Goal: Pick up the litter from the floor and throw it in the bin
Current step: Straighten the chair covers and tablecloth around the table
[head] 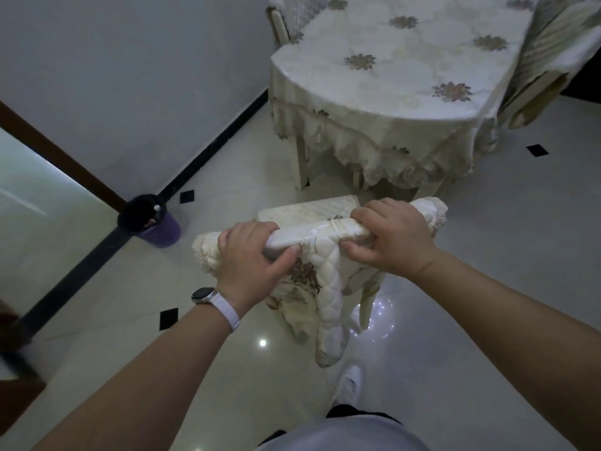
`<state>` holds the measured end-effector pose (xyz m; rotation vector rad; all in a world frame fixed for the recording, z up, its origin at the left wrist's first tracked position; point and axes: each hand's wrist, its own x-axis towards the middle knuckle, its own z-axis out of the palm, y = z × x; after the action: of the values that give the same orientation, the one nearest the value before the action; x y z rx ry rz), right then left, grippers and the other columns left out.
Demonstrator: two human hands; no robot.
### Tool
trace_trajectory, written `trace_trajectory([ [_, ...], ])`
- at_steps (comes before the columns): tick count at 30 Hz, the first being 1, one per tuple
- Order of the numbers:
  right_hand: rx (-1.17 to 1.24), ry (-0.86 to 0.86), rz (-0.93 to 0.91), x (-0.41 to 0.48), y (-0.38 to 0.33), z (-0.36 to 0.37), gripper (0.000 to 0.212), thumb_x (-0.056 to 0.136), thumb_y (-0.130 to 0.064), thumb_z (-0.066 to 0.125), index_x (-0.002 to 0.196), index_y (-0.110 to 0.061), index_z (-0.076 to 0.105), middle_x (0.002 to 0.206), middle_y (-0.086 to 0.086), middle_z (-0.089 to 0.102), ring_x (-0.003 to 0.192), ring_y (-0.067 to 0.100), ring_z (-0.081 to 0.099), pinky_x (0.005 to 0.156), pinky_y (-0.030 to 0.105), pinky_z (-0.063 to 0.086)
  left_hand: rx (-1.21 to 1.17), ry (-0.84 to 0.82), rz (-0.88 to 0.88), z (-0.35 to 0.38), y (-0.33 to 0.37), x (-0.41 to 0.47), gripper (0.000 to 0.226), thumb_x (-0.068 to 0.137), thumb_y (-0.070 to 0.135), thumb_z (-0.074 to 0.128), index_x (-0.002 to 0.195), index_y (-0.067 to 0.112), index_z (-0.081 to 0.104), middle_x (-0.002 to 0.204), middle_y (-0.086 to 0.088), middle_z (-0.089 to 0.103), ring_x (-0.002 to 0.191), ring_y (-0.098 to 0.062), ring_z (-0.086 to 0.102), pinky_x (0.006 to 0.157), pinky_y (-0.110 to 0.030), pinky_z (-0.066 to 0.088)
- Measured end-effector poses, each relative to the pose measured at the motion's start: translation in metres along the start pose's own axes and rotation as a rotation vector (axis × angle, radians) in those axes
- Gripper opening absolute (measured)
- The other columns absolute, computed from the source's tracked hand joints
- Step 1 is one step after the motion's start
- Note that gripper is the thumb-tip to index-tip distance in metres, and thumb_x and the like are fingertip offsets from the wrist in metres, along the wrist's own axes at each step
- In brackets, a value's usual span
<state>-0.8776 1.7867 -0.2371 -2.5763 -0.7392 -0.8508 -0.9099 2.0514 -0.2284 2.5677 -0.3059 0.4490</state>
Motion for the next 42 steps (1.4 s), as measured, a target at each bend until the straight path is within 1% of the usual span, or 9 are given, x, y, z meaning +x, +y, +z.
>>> trace_trajectory([
  [8,0.007,0.074,0.059,0.058,0.023,0.024,0.045,0.077,-0.058,0.064,0.081,-0.013,0.07,0.067,0.001,0.061,0.061,0.023,0.056,0.054,0.033,0.043,0.031,0.019,0.017,0.0,-0.021,0.071,0.042,0.081,0.057,0.05,0.091,0.019,0.064,0.083,0.012,0.051,0.083,-0.015,0.046,0.078,-0.033,0.027],
  [14,-0.075,0.163,0.123,0.086,0.027,0.041,0.043,0.078,-0.054,0.064,0.079,-0.011,0.069,0.066,0.002,0.06,0.058,0.024,0.055,0.05,0.032,0.042,-0.021,-0.021,0.14,0.0,-0.051,0.132,0.041,0.08,0.056,0.054,0.089,0.018,0.065,0.081,0.008,0.054,0.082,-0.021,0.051,0.078,-0.041,0.04],
  [17,-0.148,0.186,0.169,0.103,0.022,0.049,0.042,0.079,-0.052,0.062,0.08,-0.011,0.069,0.067,0.002,0.061,0.059,0.023,0.056,0.052,0.029,0.04,-0.042,-0.041,0.218,0.001,-0.068,0.165,0.042,0.08,0.057,0.053,0.089,0.018,0.066,0.08,0.004,0.058,0.081,-0.023,0.052,0.077,-0.044,0.041],
  [20,-0.202,0.17,0.264,0.116,0.012,0.058,0.043,0.079,-0.053,0.061,0.081,-0.011,0.069,0.068,0.002,0.062,0.061,0.024,0.057,0.054,0.03,0.041,-0.062,-0.076,0.294,0.0,-0.087,0.195,0.044,0.079,0.058,0.053,0.088,0.018,0.067,0.079,0.004,0.058,0.08,-0.024,0.053,0.076,-0.042,0.04],
  [26,-0.32,0.175,0.399,0.143,-0.022,0.087,0.042,0.079,-0.052,0.06,0.083,-0.011,0.07,0.071,0.002,0.063,0.062,0.024,0.057,0.055,0.03,0.041,-0.143,-0.138,0.437,-0.006,-0.13,0.244,0.044,0.078,0.06,0.053,0.089,0.02,0.066,0.082,0.014,0.044,0.083,-0.019,0.049,0.078,-0.037,0.032],
  [29,-0.365,0.183,0.436,0.152,-0.041,0.102,0.04,0.079,-0.049,0.063,0.083,-0.01,0.069,0.072,0.002,0.062,0.062,0.024,0.057,0.055,0.029,0.04,-0.195,-0.151,0.505,-0.006,-0.153,0.261,0.044,0.077,0.059,0.054,0.089,0.018,0.067,0.083,0.014,0.044,0.083,-0.02,0.05,0.079,-0.038,0.034],
  [32,-0.376,0.178,0.444,0.161,-0.056,0.115,0.038,0.078,-0.048,0.064,0.083,-0.011,0.07,0.071,0.002,0.061,0.062,0.022,0.056,0.055,0.028,0.038,-0.234,-0.164,0.556,-0.006,-0.175,0.271,0.044,0.076,0.057,0.056,0.088,0.016,0.068,0.082,0.01,0.052,0.082,-0.021,0.052,0.079,-0.042,0.038],
  [35,-0.397,0.141,0.488,0.173,-0.068,0.13,0.039,0.077,-0.051,0.063,0.084,-0.013,0.071,0.073,0.001,0.062,0.064,0.022,0.057,0.056,0.027,0.037,-0.255,-0.168,0.576,-0.005,-0.195,0.28,0.046,0.075,0.055,0.056,0.088,0.013,0.069,0.081,0.002,0.06,0.081,-0.024,0.055,0.079,-0.043,0.04],
  [42,-0.399,0.081,0.514,0.202,-0.075,0.156,0.041,0.078,-0.053,0.061,0.081,-0.013,0.069,0.071,0.001,0.06,0.063,0.021,0.055,0.055,0.027,0.038,-0.273,-0.164,0.56,-0.003,-0.233,0.299,0.044,0.074,0.055,0.055,0.085,0.013,0.066,0.078,0.006,0.052,0.078,-0.022,0.051,0.076,-0.035,0.032],
])
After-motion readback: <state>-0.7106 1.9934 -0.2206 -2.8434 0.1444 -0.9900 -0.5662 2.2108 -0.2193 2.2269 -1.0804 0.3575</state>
